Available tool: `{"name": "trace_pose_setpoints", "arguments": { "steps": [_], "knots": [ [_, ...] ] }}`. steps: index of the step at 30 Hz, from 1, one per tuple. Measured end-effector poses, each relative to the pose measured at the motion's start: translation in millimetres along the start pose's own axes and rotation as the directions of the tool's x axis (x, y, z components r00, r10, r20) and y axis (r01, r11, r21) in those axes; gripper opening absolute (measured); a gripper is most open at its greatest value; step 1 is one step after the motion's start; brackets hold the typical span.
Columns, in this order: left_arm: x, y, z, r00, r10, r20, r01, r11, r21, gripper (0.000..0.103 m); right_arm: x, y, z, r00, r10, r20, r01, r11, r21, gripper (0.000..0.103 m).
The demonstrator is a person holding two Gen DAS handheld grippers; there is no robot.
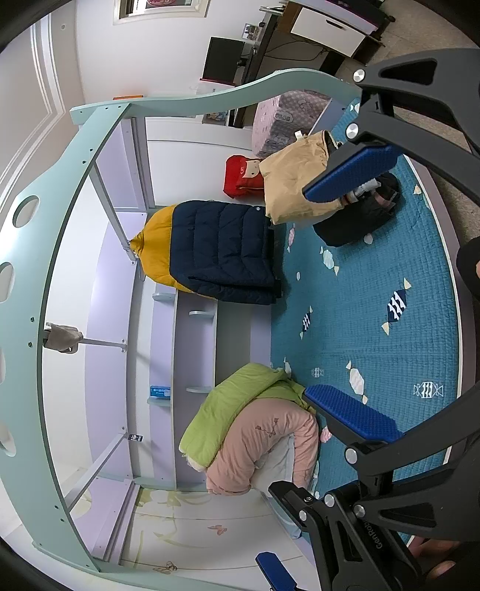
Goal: Fold large clothes
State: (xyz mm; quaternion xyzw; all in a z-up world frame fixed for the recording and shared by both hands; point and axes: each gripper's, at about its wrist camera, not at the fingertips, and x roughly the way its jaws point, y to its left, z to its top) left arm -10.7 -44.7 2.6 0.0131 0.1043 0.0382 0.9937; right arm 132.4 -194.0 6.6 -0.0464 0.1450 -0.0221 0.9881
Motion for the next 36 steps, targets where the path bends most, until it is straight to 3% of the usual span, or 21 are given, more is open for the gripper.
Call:
{"name": "trace_pose_setpoints", "arguments": {
  "steps": [24, 36],
  "knots": [
    [0, -1, -1, 1.000, 0.002, 0.000, -0.002, 1.000, 0.002, 0.098, 0, 1, -4, 1.000, -0.004, -0.007, 0.004, 1.000, 0.001, 0.096],
    [22, 1, -16, 0.999, -0.007, -0.036, 0.006, 1.000, -0.024, 0.098, 23, 12, -10, 0.999, 0.001, -0.055, -0.002, 1.000, -0.015, 0.096]
  ]
}}
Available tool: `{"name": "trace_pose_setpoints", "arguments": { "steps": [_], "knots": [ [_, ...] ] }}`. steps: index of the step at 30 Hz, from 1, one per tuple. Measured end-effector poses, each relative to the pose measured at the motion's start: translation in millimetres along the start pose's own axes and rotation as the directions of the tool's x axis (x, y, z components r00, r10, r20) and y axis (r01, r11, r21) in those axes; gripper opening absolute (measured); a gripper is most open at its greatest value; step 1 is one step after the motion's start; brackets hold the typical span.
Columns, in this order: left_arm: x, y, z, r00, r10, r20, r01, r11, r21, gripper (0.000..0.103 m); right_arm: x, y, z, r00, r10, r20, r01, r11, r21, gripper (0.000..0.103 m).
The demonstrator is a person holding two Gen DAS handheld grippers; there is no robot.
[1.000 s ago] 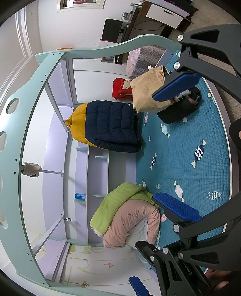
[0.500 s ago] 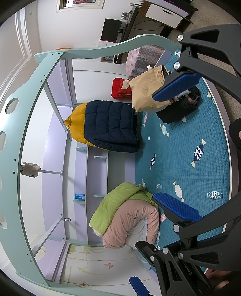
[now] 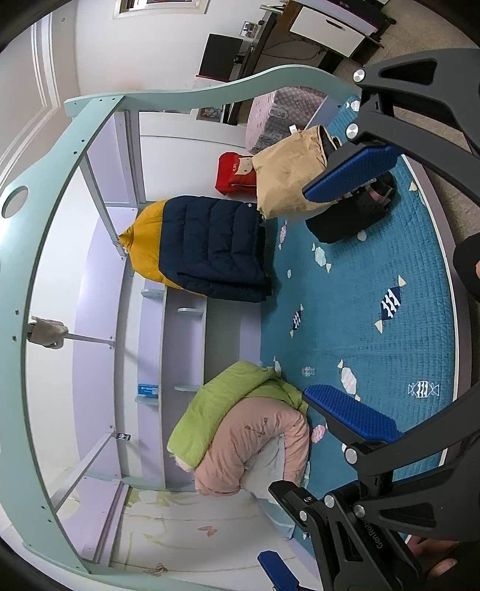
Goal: Fold large clothes
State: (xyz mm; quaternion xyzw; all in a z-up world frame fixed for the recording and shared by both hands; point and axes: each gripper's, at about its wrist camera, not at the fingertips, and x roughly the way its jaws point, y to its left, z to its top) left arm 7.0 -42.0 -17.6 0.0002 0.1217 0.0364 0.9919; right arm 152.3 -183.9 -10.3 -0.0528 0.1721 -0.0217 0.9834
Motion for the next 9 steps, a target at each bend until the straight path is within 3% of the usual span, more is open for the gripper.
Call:
{"name": "trace_pose_setpoints", "arguments": {
  "steps": [6, 9],
  "knots": [
    [38, 22, -18, 0.997, -0.009, -0.077, 0.007, 0.999, -0.035, 0.098, 39, 31, -7, 0.995, 0.035, -0.090, -0.038, 0.999, -0.038, 0.096],
    [66, 49, -35, 0.990, 0.015, -0.144, -0.026, 0.997, -0.075, 0.098, 73, 64, -18, 0.982, 0.082, -0.169, -0.096, 0.992, -0.079, 0.096]
  ]
}}
